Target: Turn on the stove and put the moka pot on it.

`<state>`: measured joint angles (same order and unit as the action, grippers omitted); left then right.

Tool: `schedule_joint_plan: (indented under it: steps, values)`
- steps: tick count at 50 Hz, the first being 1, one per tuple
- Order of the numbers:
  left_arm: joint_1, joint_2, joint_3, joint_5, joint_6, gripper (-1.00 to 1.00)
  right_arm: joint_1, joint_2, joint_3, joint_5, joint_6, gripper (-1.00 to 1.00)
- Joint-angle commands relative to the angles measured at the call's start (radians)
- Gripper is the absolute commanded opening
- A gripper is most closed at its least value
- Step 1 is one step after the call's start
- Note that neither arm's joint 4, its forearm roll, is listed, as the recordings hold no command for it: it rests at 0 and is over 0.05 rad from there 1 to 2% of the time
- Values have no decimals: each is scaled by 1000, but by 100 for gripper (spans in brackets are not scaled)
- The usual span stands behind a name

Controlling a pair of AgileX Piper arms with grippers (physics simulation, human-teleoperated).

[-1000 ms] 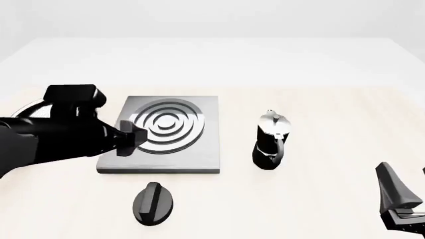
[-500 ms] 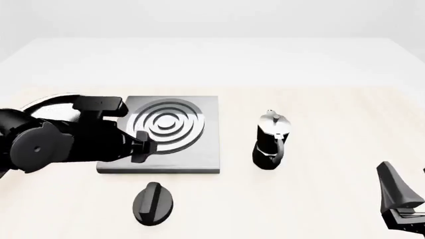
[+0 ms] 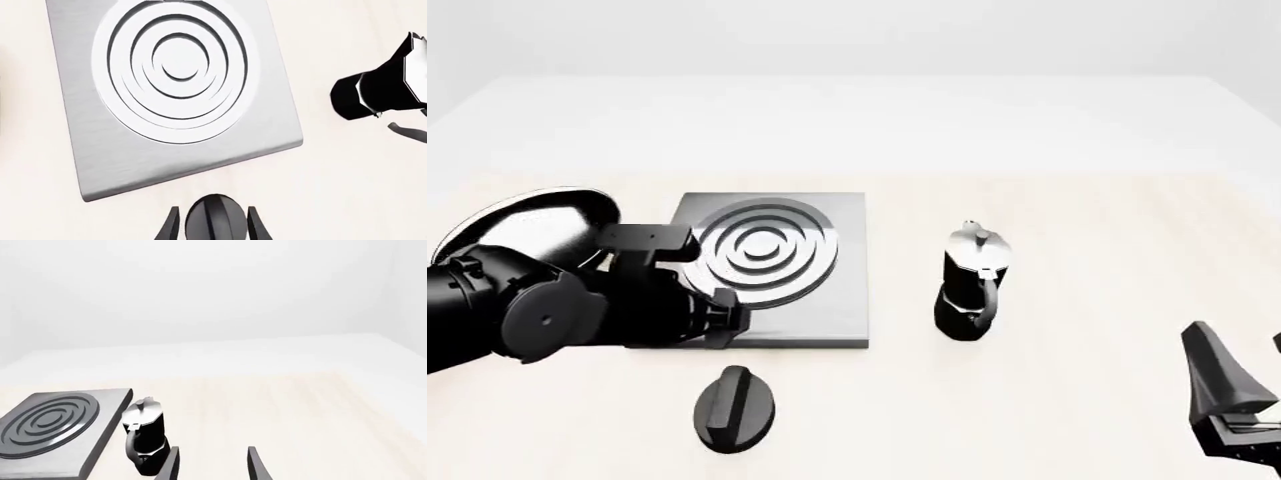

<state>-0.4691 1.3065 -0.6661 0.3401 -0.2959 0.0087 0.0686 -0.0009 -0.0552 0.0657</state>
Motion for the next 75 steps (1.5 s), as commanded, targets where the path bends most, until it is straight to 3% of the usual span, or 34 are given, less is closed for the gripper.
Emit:
schedule_joint_plan:
  steps: [1,11,24,75]
  values:
    - [-20,30,26,-37,-33,100,0,4,0,-4,3,100]
    - [-44,52,44,-60,-63,100,0,9,0,-9,5,100]
    - [-5,93,46,-91,-71,100,-4,-2,0,-2,14,100]
    - [-58,200,125,-209,-152,100,-11,-34,0,23,30,100]
